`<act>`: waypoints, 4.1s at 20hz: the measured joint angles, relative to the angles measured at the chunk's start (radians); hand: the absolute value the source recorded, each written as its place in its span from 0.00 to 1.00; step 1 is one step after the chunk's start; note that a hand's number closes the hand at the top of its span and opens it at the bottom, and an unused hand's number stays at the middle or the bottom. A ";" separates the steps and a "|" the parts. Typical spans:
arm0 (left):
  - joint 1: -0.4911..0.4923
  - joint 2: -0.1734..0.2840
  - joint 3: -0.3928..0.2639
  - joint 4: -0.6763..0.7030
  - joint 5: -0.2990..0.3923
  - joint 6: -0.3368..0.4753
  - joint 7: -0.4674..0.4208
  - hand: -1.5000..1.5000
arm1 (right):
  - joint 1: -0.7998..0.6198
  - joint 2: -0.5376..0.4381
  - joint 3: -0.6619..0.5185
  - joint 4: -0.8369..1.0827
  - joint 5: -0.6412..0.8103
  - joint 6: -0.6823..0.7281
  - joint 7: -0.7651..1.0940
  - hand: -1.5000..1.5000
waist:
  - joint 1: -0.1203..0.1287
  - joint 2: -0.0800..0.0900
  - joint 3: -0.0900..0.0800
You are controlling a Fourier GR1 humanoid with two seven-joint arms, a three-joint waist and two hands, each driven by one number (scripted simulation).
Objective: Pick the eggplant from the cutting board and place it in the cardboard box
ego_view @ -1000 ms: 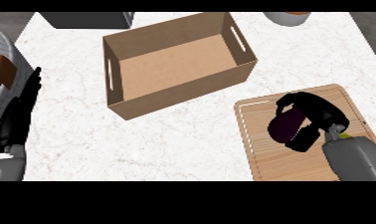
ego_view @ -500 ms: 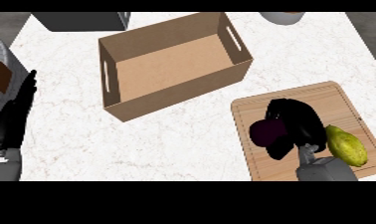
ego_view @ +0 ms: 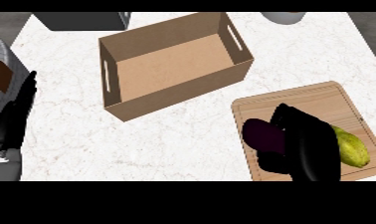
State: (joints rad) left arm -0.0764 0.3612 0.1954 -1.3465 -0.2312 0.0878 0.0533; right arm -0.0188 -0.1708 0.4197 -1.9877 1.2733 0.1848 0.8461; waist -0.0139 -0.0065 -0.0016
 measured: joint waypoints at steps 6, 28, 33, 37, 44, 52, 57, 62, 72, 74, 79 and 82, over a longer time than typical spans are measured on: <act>-0.010 -0.018 -0.015 -0.014 -0.017 0.009 0.012 0.50 | -0.149 0.015 0.058 -0.113 0.096 0.063 0.014 1.00 | 0.013 0.003 0.001; -0.047 -0.024 -0.013 0.010 -0.031 -0.016 -0.006 0.50 | -0.936 0.169 -0.167 0.648 -0.296 -0.273 0.073 1.00 | 0.048 0.014 0.001; -0.070 -0.024 -0.010 0.039 -0.029 -0.024 -0.020 0.50 | -1.055 0.170 -0.201 0.931 -0.383 -0.443 -0.001 1.00 | 0.056 0.018 0.001; -0.074 -0.033 -0.014 0.040 -0.036 -0.017 -0.022 0.50 | -1.155 0.170 -0.251 1.154 -0.430 -0.517 -0.068 1.00 | 0.063 0.021 0.001; -0.110 -0.039 -0.029 0.032 -0.047 -0.021 0.004 0.50 | -1.228 0.171 -0.313 1.433 -0.509 -0.657 -0.116 0.00 | 0.086 0.030 0.001; -0.094 -0.045 -0.039 0.010 -0.048 -0.030 -0.003 0.50 | -1.265 0.171 -0.358 1.594 -0.633 -0.787 -0.251 0.00 | 0.109 0.035 0.001; -0.109 -0.036 -0.026 0.026 -0.047 -0.029 0.005 0.50 | -1.282 0.171 -0.383 1.603 -0.661 -0.907 -0.370 0.00 | 0.093 0.033 0.001; -0.083 -0.032 -0.012 0.024 -0.042 -0.029 -0.001 0.50 | -1.275 0.171 -0.431 1.561 -0.723 -1.027 -0.466 0.00 | 0.074 0.024 0.002; -0.032 -0.011 0.034 0.023 -0.028 -0.032 -0.008 0.50 | -1.065 0.131 -0.450 1.278 -0.819 -1.015 -0.560 0.00 | 0.009 0.001 0.002; -0.027 -0.018 0.037 0.028 -0.027 -0.027 -0.011 0.50 | -1.000 0.099 -0.440 1.188 -0.820 -0.986 -0.535 0.00 | -0.003 -0.002 0.002; -0.005 -0.013 0.049 0.011 -0.023 -0.030 -0.002 0.50 | -0.782 0.016 -0.400 0.916 -0.820 -0.900 -0.474 0.00 | -0.023 -0.009 0.002; 0.007 -0.019 0.047 -0.005 -0.029 -0.023 0.005 0.50 | -0.641 -0.040 -0.378 0.724 -0.825 -0.835 -0.421 0.00 | -0.029 -0.010 0.001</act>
State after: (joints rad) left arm -0.0693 0.3422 0.2423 -1.3519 -0.2599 0.0647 0.0584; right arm -0.6594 -0.2106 0.0415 -1.2637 0.4486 -0.6506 0.4252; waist -0.0434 -0.0167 -0.0004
